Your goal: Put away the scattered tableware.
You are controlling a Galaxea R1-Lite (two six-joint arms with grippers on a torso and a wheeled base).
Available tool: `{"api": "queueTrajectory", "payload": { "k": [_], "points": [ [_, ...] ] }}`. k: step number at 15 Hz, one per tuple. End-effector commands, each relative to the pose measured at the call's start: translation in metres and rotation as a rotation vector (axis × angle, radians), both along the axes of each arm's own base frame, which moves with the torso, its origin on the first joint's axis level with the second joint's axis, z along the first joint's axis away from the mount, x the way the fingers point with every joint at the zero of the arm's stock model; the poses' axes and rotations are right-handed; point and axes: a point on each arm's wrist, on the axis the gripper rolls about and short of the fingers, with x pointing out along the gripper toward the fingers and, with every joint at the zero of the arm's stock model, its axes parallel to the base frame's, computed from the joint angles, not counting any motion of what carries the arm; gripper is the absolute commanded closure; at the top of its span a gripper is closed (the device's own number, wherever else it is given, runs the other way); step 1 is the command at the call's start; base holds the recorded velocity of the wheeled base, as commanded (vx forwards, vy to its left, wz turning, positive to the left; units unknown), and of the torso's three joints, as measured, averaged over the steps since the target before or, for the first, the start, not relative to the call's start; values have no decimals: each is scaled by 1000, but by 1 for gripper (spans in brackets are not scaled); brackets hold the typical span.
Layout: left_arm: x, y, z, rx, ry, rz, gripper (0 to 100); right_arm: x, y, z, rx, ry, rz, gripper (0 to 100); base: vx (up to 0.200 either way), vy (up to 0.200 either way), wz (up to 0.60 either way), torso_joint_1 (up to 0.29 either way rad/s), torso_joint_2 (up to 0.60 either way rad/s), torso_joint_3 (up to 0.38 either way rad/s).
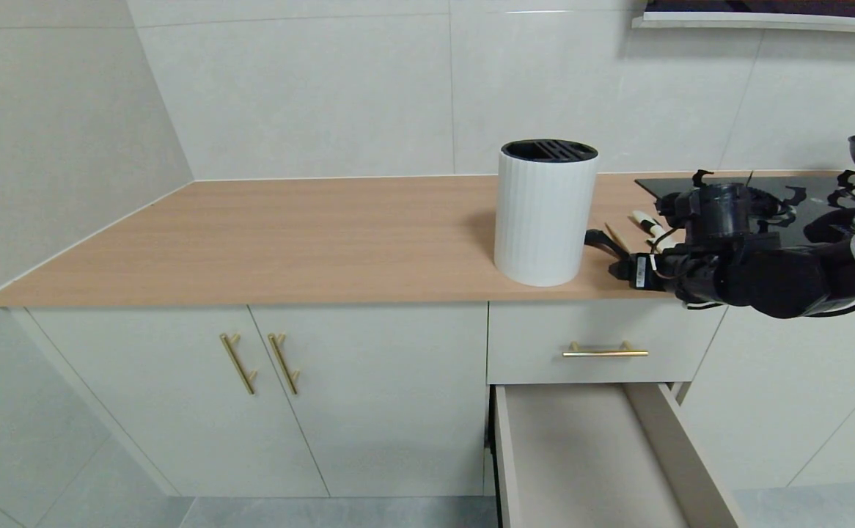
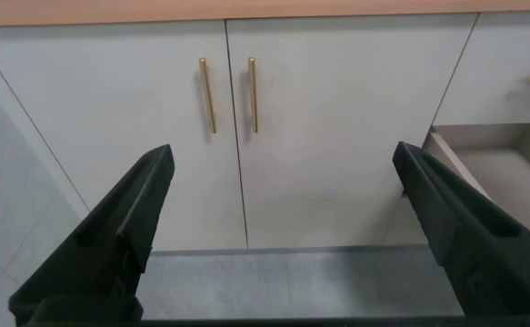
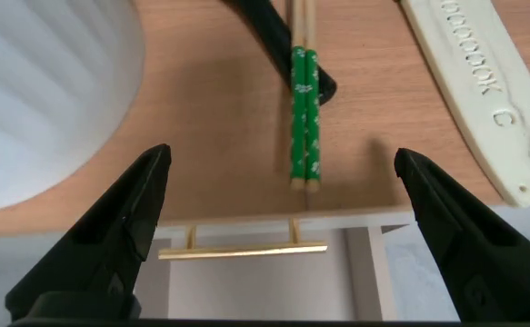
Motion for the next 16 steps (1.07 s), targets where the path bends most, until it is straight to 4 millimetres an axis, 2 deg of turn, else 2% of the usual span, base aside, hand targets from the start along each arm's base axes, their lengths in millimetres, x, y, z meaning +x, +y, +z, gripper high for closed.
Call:
{"api": "queueTrajectory", "payload": {
  "k": [1, 5, 6, 16],
  "points": [
    [0, 0, 0, 0, 0, -1, 0, 3, -1, -2, 2, 1, -4, 0, 0, 0, 0, 0, 0, 0],
    [0, 0, 0, 0, 0, -1, 0, 5, -1, -6, 0, 9, -8, 0, 0, 0, 0, 0, 0, 0],
    [0, 0, 0, 0, 0, -1, 0, 5, -1, -6, 0, 9, -8, 100, 0, 0, 0, 0, 0, 0],
    [0, 0, 0, 0, 0, 1, 0, 2, -2, -1, 5, 0, -9, 100, 0, 0, 0, 0, 0, 0]
  ]
}}
